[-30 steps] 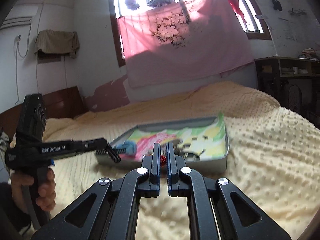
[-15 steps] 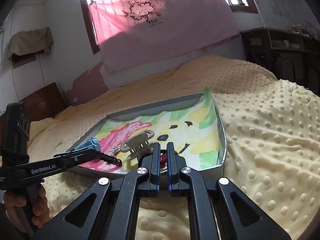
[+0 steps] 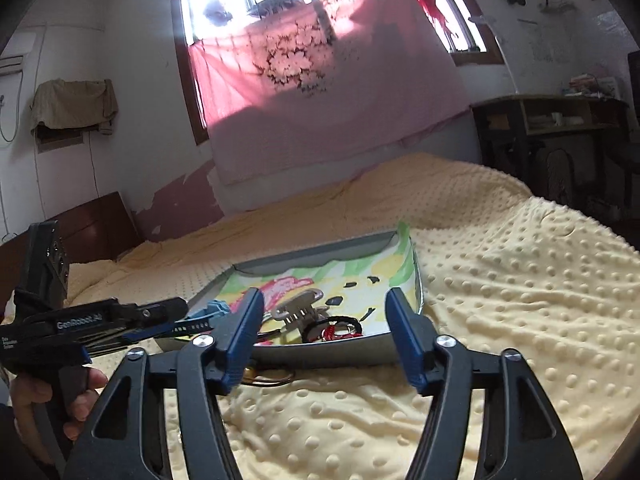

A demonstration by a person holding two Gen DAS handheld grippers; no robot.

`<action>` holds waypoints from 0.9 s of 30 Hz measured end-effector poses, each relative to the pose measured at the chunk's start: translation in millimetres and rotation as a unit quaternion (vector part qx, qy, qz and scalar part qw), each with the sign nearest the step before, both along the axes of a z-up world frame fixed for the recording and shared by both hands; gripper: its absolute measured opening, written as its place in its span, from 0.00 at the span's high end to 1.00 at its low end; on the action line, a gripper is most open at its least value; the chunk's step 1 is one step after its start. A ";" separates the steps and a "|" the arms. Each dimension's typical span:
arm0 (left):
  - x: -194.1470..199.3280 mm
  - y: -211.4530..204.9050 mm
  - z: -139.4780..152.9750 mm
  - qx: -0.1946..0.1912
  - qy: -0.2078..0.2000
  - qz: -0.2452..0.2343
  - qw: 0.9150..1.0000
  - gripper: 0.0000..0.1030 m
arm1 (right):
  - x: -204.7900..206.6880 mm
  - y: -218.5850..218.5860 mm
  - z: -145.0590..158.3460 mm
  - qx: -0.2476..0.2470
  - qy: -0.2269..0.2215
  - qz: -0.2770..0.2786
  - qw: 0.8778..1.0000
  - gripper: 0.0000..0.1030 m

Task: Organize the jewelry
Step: 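Lift both open tools away from the tray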

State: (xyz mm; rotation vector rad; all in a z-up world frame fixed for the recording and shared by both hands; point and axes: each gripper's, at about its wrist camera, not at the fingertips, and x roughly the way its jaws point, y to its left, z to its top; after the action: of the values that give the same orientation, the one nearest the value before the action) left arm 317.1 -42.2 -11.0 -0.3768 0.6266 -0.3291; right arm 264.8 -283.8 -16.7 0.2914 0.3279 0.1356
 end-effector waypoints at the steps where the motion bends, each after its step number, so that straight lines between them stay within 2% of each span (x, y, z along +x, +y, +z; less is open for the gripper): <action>1: -10.0 2.9 5.3 0.000 -0.013 0.005 1.000 0.33 | -10.3 1.0 5.8 -0.001 -0.008 0.001 1.000 0.31; 2: -20.6 5.1 10.7 0.000 -0.027 0.005 1.000 0.32 | -20.1 2.6 10.9 -0.003 -0.016 0.002 1.000 0.27; 4: -42.1 8.1 21.4 0.007 -0.040 0.004 0.999 0.14 | -36.5 5.4 19.8 -0.008 -0.025 0.003 1.000 0.10; 6: -67.7 11.8 30.7 0.019 -0.064 0.018 0.998 0.03 | -57.7 7.9 28.0 -0.012 -0.038 -0.002 0.999 0.06; 7: -82.5 13.5 36.2 0.025 -0.082 0.021 0.996 0.00 | -65.9 8.8 31.2 -0.013 -0.042 -0.005 0.999 0.02; 12: -142.5 16.5 58.0 0.069 -0.138 0.033 0.988 0.00 | -115.8 12.7 50.3 -0.012 -0.067 -0.009 0.998 0.01; 16: -185.8 22.4 68.1 0.096 -0.167 0.053 0.980 0.00 | -155.9 19.5 63.7 -0.033 -0.082 -0.004 0.996 0.01; 18: -204.9 24.8 67.2 0.106 -0.165 0.062 0.979 0.00 | -173.6 22.2 68.3 -0.037 -0.088 -0.002 0.995 0.01; 21: -228.9 31.8 60.0 0.099 -0.160 0.072 0.979 0.00 | -199.5 27.1 71.4 -0.046 -0.089 0.007 0.995 0.01; 27: -265.5 38.7 44.0 0.102 -0.142 0.087 0.981 0.00 | -238.1 36.0 69.2 -0.072 -0.059 0.031 0.995 0.01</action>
State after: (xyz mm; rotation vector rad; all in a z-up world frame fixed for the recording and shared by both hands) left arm 51.6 -3.5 33.0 -0.1808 0.3392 -0.1456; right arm 26.7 -247.8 52.4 0.1304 0.2277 0.1890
